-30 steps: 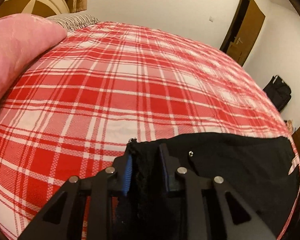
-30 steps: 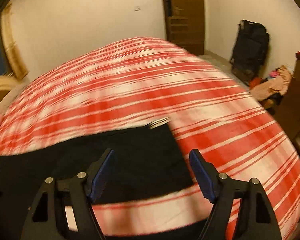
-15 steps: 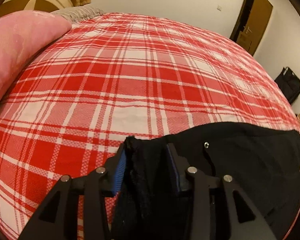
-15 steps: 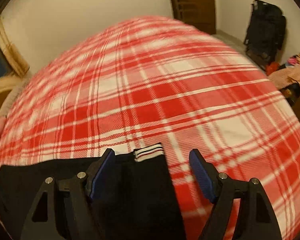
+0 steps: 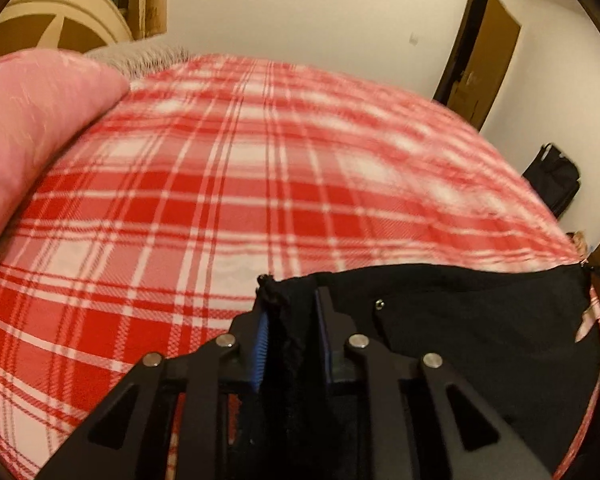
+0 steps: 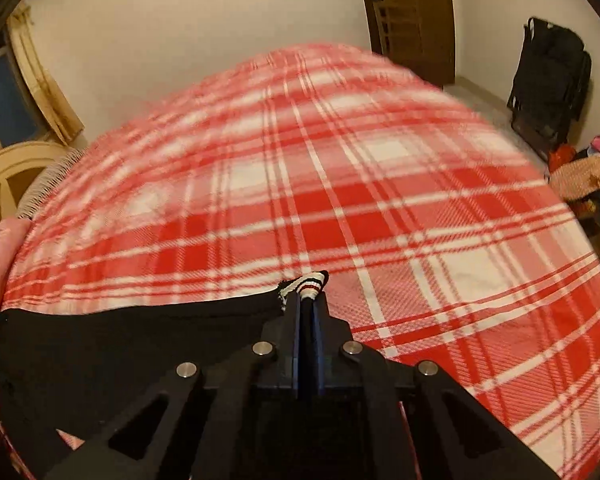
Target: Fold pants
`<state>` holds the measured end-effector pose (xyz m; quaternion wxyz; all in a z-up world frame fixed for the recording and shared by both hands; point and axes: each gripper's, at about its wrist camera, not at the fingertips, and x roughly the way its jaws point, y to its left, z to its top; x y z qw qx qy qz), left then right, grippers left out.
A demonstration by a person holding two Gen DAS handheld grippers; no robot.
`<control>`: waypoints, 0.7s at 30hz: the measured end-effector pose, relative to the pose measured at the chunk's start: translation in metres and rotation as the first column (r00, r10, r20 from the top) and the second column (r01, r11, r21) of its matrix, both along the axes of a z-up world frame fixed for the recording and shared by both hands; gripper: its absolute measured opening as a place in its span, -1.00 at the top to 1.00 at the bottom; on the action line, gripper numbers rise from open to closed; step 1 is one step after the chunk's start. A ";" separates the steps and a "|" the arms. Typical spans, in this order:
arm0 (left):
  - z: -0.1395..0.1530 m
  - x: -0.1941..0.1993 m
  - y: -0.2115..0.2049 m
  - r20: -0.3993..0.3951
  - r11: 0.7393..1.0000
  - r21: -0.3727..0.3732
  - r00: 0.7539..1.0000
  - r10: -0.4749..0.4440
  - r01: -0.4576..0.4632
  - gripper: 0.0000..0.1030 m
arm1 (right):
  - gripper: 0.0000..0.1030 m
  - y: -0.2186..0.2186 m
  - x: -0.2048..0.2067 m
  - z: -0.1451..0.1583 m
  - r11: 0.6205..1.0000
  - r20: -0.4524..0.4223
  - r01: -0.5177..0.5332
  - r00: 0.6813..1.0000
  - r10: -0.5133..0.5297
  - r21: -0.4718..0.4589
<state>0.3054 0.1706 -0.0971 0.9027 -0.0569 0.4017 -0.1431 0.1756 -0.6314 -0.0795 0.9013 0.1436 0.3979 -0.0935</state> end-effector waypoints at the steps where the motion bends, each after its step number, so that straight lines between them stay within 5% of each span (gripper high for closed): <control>1: 0.008 -0.006 0.002 0.018 1.000 -0.011 1.000 -0.006 0.006 0.59 | 0.90 0.002 -0.007 0.009 1.000 0.030 0.000 1.000 0.000 -0.002; 12: 0.056 -0.083 0.019 0.184 0.989 -0.124 0.982 -0.051 0.075 0.59 | 0.90 0.015 -0.116 0.055 1.000 0.236 0.002 0.972 -0.003 0.004; 21: 0.030 -0.161 0.041 0.211 0.974 -0.198 0.975 -0.066 0.108 0.59 | 0.91 0.012 -0.195 0.042 0.999 0.248 0.031 0.968 -0.039 0.037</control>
